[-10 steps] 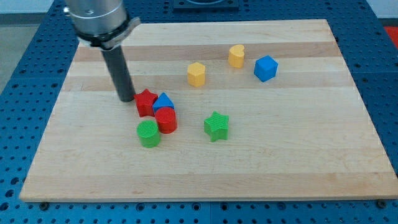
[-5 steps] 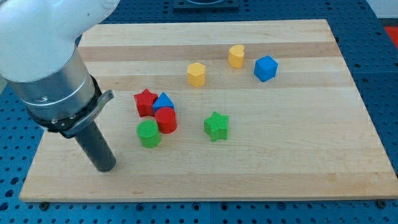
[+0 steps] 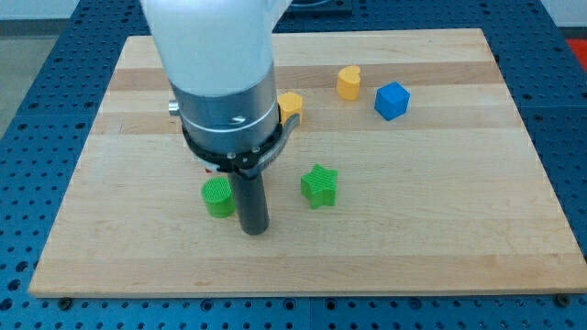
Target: Push the red circle a bit up
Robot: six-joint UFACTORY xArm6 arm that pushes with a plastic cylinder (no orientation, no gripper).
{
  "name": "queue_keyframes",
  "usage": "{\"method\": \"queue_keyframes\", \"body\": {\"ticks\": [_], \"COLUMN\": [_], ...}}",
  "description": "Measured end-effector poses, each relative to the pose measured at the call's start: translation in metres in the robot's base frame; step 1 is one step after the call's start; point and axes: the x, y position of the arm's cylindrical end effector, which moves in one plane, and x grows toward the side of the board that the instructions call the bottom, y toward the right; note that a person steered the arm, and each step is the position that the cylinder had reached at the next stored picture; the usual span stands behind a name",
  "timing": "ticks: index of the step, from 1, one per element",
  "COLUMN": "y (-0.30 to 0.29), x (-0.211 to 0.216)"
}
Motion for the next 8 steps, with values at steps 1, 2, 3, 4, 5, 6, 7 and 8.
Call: {"method": "queue_keyframes", "body": {"ticks": [1, 2, 3, 4, 5, 6, 7, 8], "y": [0.0, 0.0, 0.0, 0.0, 0.0, 0.0, 0.0, -0.002], "x": [-0.027, -0.05, -0.062, -0.066, -0.073, -0.093, -0.107, -0.118]}}
